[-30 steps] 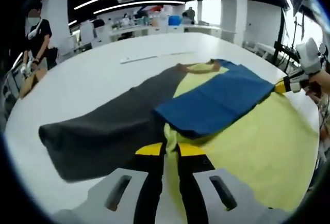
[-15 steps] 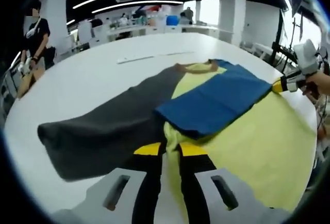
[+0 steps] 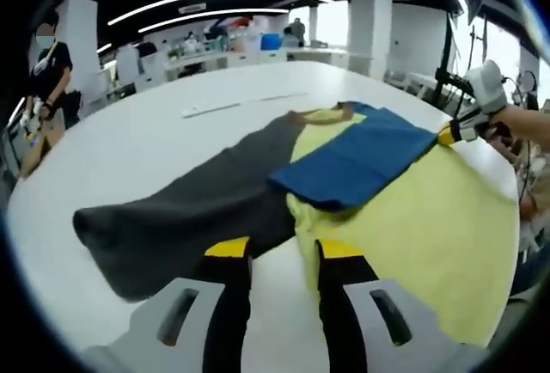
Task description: Fold the garment on the visible template until the final outline fits inside the template.
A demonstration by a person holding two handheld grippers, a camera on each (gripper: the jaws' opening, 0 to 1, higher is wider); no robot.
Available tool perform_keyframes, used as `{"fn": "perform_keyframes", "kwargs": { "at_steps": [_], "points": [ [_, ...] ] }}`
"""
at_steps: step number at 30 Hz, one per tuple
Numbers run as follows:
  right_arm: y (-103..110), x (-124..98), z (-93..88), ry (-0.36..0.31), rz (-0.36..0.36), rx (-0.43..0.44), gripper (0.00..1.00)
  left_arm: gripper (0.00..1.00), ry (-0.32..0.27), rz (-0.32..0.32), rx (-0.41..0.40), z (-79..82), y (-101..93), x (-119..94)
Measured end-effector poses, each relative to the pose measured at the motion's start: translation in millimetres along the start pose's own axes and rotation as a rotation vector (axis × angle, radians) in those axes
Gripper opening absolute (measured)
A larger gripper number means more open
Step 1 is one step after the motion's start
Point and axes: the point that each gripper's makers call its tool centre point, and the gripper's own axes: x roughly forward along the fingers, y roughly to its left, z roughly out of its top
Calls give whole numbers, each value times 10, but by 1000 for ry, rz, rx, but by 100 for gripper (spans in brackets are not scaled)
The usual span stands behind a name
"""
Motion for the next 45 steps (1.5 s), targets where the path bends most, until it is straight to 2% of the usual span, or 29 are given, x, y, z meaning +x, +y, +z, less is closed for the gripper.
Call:
{"fn": "perform_keyframes", "kwargs": {
  "at_steps": [11,21,22,23,24,30,38,40,45],
  "points": [
    [-162,-21,-59,14,-9,-7,0,37,-57,-21,8,145,-4,-110],
    [-285,-49,-116,17,0,-3,0,42,-74,-25,18,190,35,-206],
    [-277,-52,-116,16,8,7,0,42,-77,-25,17,194,44,-217],
    [-246,-60,-109,7,29,63,0,43,-80,-23,11,204,55,-239],
    [-225,-68,-99,-1,50,81,1,45,-84,-21,6,211,67,-252],
    [-188,-138,-10,-68,104,123,28,53,-95,-8,-15,240,153,-346],
    [-106,-368,279,-209,201,207,59,62,-100,10,-46,217,278,-446],
    [-111,-427,283,-208,214,232,68,64,-101,19,-54,206,323,-477],
    [-116,-580,302,-239,236,242,79,70,-97,50,-73,172,461,-551]
  ]
}}
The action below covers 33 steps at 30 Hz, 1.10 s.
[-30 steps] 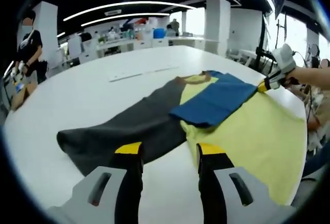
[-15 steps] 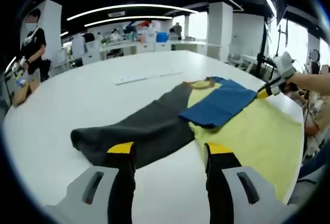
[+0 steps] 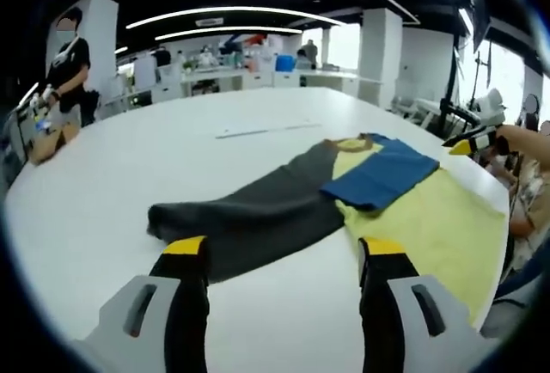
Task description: Fold the garment on the visible template until the final outline fits inside the template.
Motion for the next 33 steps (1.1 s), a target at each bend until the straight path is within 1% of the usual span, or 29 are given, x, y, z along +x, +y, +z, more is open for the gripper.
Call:
{"fn": "perform_keyframes", "kwargs": {
  "at_steps": [2,4,7,10,13,16,22,25,33],
  "points": [
    [22,-72,22,-12,11,-8,84,72,-2,10,-7,1,46,-20],
    [90,-154,53,-24,23,-15,89,73,-7,18,-33,2,100,-39],
    [217,-266,141,-53,56,-1,95,80,-3,27,-87,-27,163,-34],
    [324,-362,222,-72,71,-38,99,80,4,39,-103,-58,201,-28],
    [424,-434,270,-80,91,-64,99,81,6,47,-125,-83,241,-19],
    [517,-487,281,-82,116,-89,99,81,8,63,-127,-84,306,-10],
    [668,-586,285,-94,156,-134,99,76,11,103,-157,-87,419,2],
    [738,-647,276,-93,174,-162,99,71,18,120,-170,-103,459,14],
    [832,-793,296,-127,183,-200,99,64,34,164,-178,-158,568,38]
  ]
}}
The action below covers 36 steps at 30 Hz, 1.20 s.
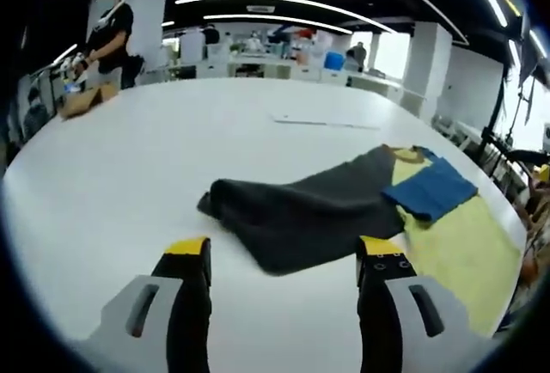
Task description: Fold the garment on the visible template until the final outline fits inside the template.
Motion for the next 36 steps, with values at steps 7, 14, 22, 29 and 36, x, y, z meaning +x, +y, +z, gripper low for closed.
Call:
{"fn": "perform_keyframes", "kwargs": {
  "at_steps": [7,14,22,29,36],
  "points": [
    [88,-51,0,-35,8,-33,99,48,60,23,-12,-119,73,93],
    [158,-38,-26,-40,23,-31,99,31,97,34,-38,-219,104,153],
    [129,-27,-104,-25,12,-43,99,18,91,45,-70,-231,132,247],
    [120,-30,-185,-4,3,-52,99,0,73,40,-123,-171,52,262],
    [100,-33,-236,9,-3,-59,99,0,11,29,-119,92,-62,195]
  ]
}}
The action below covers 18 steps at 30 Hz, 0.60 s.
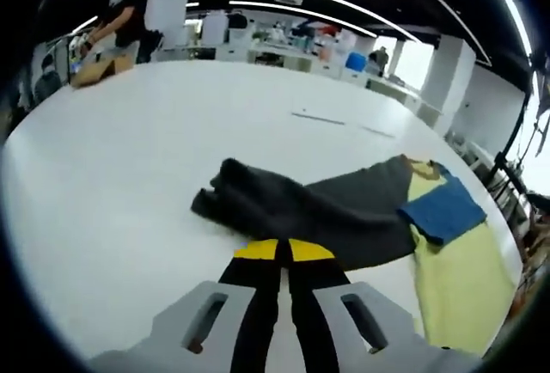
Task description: Fold the garment on the visible template until the final outline fits inside the template.
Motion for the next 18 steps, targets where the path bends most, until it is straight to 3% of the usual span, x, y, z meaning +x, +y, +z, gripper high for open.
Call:
{"fn": "perform_keyframes", "kwargs": {
  "at_steps": [8,18],
  "points": [
    [-10,-1,-33,10,1,-6,99,0,-32,-92,65,323,-433,14],
    [-36,-40,-68,8,-14,8,99,0,39,-248,195,409,-1078,103]
  ]
}}
